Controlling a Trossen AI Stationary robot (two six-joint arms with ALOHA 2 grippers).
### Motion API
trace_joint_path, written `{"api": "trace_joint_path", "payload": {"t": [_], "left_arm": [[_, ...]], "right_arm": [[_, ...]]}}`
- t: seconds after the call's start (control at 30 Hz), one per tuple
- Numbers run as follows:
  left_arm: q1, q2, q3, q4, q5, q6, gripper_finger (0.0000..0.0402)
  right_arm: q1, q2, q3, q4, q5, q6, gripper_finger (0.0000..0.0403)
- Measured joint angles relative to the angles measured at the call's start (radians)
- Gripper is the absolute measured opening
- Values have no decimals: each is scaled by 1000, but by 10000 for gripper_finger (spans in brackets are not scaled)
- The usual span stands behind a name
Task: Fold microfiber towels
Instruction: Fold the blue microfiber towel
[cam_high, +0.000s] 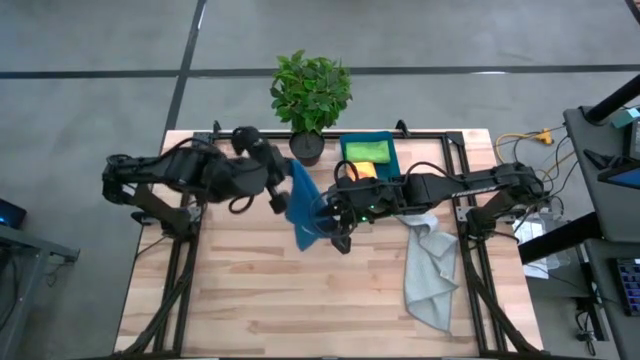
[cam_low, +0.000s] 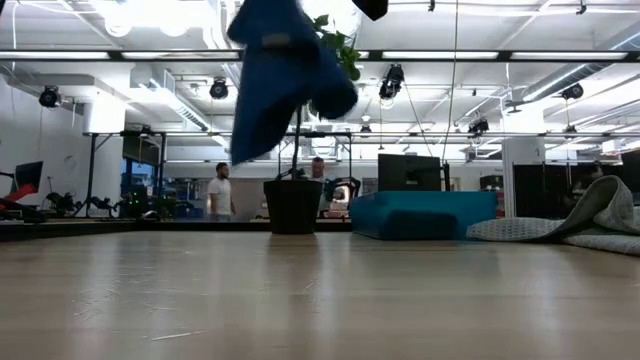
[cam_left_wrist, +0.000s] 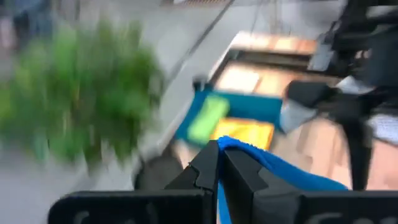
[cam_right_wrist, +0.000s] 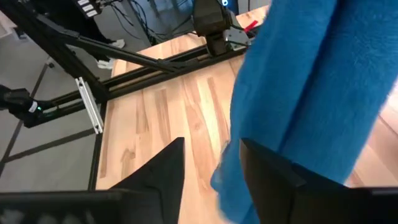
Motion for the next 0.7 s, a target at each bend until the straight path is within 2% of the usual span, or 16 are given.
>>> {"api": "trace_joint_path", "payload": {"t": [0.07, 0.13, 0.2, 0.37, 0.57, 0.7], "left_arm": [[51, 12, 12, -140, 103, -167, 0], [106, 35, 6, -263, 247, -256, 0], [138, 62, -4, -331, 351, -279, 0], [140, 96, -5, -350, 490, -205, 0], [142, 109, -5, -291, 557, -203, 0], [141, 102, -2, -263, 572, -201, 0]], "right_arm": [[2, 0, 0, -2, 0, 0, 159], [2, 0, 0, -2, 1, 0, 165], [2, 0, 0, -2, 22, 0, 168], [2, 0, 0, -2, 105, -13, 169], [2, 13, -21, 7, 107, -41, 168], [2, 48, -39, 7, 105, 72, 163]]}}
